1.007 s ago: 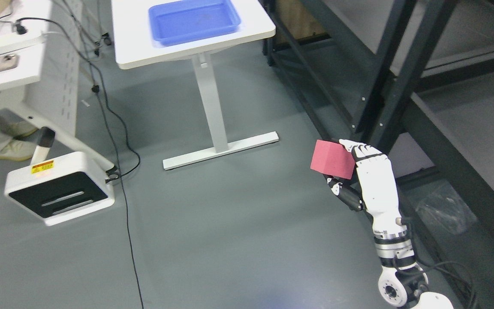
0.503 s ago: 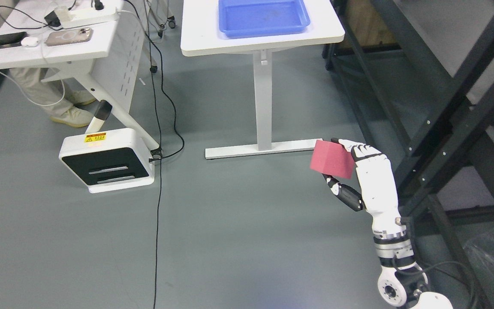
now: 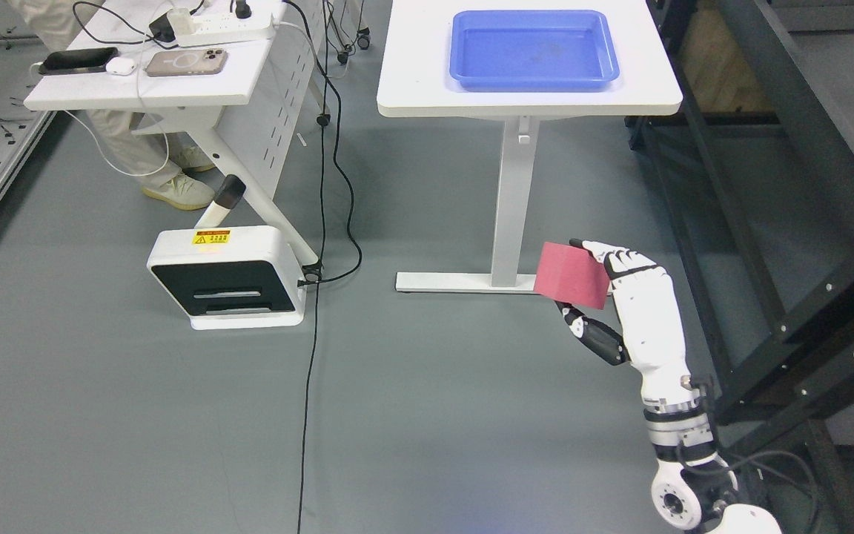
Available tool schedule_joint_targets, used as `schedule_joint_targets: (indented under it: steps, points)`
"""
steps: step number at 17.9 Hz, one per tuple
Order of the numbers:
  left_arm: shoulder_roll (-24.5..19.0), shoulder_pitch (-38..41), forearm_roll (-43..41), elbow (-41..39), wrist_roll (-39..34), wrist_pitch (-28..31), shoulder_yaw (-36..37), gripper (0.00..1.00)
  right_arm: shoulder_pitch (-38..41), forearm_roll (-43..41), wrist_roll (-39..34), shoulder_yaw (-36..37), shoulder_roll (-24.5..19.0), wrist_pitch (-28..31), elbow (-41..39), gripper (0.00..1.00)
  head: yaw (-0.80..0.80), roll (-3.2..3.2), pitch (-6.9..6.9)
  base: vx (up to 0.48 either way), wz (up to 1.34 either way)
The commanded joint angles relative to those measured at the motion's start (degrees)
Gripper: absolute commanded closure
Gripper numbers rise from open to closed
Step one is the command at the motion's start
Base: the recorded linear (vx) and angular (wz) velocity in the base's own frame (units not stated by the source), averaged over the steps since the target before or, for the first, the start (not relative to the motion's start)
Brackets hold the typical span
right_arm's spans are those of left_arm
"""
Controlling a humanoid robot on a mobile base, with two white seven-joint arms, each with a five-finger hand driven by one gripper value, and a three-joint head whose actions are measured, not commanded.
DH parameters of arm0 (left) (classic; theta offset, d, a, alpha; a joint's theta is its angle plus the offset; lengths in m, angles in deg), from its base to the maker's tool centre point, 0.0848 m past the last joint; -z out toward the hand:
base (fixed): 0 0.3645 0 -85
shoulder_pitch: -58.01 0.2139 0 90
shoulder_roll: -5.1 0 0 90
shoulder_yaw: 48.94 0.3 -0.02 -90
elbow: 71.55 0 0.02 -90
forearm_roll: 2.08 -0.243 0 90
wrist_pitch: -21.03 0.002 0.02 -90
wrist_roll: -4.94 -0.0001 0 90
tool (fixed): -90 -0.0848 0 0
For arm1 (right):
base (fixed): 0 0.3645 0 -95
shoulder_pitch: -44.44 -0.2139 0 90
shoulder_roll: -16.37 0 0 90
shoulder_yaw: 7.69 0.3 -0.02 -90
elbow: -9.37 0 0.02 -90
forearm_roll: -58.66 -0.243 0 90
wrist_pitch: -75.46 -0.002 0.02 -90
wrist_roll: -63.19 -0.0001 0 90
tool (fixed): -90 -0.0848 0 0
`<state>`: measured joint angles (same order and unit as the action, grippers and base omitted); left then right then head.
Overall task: Pick pink block from left shelf to tray
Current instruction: 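Carry the held pink cube while turning toward the blue tray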
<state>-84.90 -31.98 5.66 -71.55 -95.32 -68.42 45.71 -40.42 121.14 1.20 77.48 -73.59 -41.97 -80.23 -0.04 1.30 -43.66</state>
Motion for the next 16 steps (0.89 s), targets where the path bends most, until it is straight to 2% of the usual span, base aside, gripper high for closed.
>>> schedule_joint_targets:
  steps: [1, 16]
  points:
    - [-1.0, -1.7, 0.0, -1.0, 0.0, 0.0, 0.0, 0.0, 0.4, 0.0, -0.1, -0.5, 1.0, 0.0, 0.0, 0.97, 0.0, 0.0, 0.0, 0.281, 0.09]
    - [-1.0, -1.8, 0.0, -1.0, 0.0, 0.0, 0.0, 0.0, 1.2, 0.0, -0.1, -1.4, 1.0, 0.1, 0.0, 0.97, 0.0, 0.0, -0.01, 0.313, -0.08]
